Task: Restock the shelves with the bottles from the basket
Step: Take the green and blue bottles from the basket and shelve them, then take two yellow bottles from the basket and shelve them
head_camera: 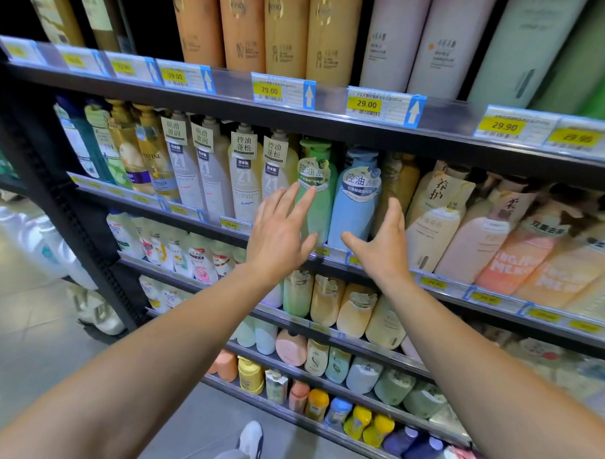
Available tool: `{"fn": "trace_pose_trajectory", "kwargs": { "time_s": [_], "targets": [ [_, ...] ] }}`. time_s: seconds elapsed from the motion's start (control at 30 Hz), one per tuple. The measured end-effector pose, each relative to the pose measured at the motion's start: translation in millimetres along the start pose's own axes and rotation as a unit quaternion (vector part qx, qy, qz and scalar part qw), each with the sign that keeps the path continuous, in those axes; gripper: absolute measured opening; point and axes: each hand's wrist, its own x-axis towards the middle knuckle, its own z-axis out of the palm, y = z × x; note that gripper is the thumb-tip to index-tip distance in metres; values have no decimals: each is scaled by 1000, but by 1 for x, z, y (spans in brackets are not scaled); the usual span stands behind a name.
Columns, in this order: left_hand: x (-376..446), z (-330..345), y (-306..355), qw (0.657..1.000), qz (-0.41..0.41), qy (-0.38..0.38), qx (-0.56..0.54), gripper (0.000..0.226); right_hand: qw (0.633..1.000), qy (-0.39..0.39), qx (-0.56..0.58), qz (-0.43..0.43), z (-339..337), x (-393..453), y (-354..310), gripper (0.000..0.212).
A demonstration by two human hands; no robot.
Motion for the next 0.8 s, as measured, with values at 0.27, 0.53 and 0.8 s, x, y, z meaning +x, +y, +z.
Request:
{"fn": "trace_pose_trajectory", "kwargs": {
  "time_s": [0.27, 0.53, 0.8],
  "targets": [
    [-36, -20, 19, 999, 29, -26, 18, 72, 975, -50, -198, -91, -36, -59, -6, 84],
    [-86, -46, 43, 994, 85, -66, 7, 71, 936, -78, -337, -69, -71, -127, -11, 83],
    [-170, -52, 98, 978, 165, -105, -76, 68, 932, -86, -353, -13, -136, -235, 12, 85]
  ]
}}
